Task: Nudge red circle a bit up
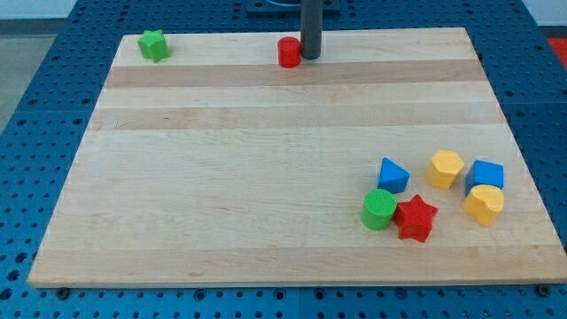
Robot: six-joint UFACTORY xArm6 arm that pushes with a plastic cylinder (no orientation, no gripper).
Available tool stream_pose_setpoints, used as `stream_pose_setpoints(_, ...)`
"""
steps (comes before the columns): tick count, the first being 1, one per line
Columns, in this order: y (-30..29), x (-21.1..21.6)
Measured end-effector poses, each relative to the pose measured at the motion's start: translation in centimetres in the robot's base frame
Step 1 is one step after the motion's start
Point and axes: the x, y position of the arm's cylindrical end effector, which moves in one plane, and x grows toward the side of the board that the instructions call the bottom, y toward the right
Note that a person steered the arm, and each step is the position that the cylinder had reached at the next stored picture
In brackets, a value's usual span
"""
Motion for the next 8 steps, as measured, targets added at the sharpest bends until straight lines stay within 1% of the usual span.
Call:
stream_pose_setpoints(1, 0.0, 0.5)
stream_pose_setpoints(3, 0.0, 5.8)
stream_pose_setpoints(4, -3.2, 6.0)
stream_pose_setpoints(5, -4.4, 5.1)
stream_pose_setpoints(6, -4.4, 3.0)
stream_pose_setpoints(7, -4.8, 1.8)
stream_pose_setpoints(8, -5.7, 1.8)
